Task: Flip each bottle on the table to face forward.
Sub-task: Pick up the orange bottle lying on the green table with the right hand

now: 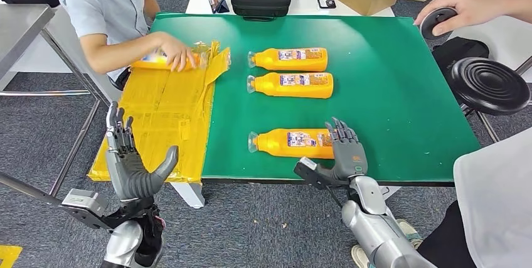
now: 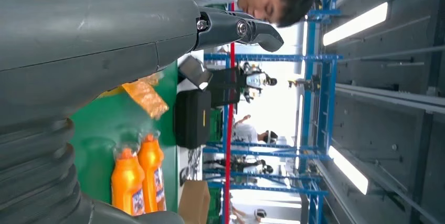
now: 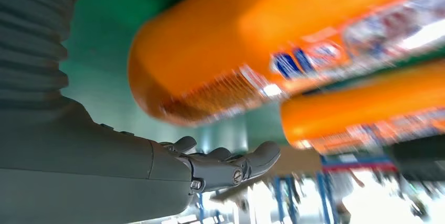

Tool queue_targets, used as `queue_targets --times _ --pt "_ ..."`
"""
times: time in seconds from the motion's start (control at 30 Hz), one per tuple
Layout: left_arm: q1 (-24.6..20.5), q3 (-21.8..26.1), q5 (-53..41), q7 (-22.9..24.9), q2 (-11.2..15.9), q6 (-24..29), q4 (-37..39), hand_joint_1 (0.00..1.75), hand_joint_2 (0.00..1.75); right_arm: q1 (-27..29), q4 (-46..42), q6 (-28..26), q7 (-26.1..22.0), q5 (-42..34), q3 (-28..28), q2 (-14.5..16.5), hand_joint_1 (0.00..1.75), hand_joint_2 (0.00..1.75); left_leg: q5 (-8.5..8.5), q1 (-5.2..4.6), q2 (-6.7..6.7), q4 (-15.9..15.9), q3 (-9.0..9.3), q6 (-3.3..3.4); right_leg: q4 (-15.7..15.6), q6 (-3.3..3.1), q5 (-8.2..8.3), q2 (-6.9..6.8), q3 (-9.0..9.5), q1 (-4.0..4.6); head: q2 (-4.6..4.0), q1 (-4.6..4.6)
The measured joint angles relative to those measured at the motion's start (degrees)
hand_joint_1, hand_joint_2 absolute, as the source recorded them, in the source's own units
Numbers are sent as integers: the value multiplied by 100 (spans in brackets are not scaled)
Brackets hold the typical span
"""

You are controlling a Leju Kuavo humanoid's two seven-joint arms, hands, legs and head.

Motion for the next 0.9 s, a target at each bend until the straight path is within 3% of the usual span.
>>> queue_targets --times 0.4,0.9 --pt "-232 -260 58 144 -3 -178 207 0 175 -661 814 635 626 167 -41 19 0 175 1 0 1 1 3 1 0 1 1 1 1 0 0 -2" --pt "-463 -460 134 189 -37 -279 479 0 175 -941 1148 919 586 299 -49 69 0 175 1 0 2 1 10 1 0 1 1 1 7 0 0 -2"
